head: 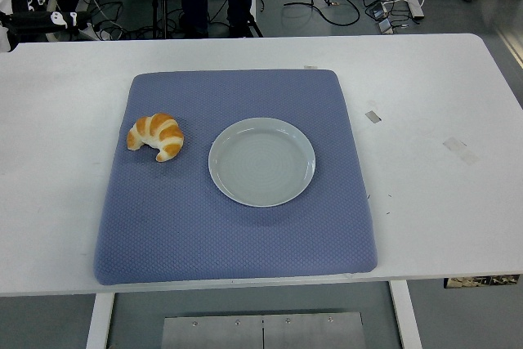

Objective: Place the bread on the plate

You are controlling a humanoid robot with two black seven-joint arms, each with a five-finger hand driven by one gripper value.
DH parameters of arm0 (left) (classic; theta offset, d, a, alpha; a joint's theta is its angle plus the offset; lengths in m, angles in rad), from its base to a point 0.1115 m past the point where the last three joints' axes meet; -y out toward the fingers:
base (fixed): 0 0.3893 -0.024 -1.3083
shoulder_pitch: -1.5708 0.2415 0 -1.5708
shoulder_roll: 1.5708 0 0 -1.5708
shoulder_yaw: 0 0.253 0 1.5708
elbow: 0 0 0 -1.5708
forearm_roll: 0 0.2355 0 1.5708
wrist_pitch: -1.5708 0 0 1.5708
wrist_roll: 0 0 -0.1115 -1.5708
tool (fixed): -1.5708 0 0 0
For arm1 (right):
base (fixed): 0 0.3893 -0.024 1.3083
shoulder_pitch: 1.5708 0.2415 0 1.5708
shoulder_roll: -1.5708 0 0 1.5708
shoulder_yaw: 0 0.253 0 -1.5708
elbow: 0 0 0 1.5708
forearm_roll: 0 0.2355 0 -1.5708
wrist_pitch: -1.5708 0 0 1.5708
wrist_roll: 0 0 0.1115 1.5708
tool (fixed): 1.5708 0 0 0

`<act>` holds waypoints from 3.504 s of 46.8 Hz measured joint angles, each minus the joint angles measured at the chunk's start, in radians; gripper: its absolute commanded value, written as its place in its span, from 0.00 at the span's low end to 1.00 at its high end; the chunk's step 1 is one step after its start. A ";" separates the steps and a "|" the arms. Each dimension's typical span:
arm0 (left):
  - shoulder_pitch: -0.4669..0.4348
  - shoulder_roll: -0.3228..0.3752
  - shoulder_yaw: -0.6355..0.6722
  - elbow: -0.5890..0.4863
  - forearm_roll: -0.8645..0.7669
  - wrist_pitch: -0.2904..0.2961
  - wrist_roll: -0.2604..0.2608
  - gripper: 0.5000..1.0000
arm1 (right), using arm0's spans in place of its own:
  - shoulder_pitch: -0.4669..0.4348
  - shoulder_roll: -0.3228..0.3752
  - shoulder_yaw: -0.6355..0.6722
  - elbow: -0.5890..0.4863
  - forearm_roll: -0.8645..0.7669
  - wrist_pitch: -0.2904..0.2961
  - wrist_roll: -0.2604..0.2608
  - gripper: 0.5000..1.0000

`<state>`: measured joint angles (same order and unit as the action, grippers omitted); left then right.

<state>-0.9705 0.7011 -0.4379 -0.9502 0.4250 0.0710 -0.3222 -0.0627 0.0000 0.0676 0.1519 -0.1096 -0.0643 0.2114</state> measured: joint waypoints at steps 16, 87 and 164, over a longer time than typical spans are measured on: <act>0.000 0.006 0.000 -0.003 0.000 -0.002 0.002 0.97 | 0.001 0.000 0.000 0.000 0.000 0.000 0.000 1.00; -0.078 0.072 0.045 -0.324 0.388 0.095 0.386 0.87 | 0.001 0.000 0.000 0.000 0.000 0.000 0.000 1.00; -0.020 0.104 0.284 -0.511 0.939 0.105 0.430 0.83 | 0.001 0.000 0.000 0.000 0.000 0.000 0.000 1.00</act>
<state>-0.9901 0.8055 -0.1538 -1.4610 1.3638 0.1763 0.1075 -0.0618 0.0000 0.0676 0.1519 -0.1096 -0.0646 0.2116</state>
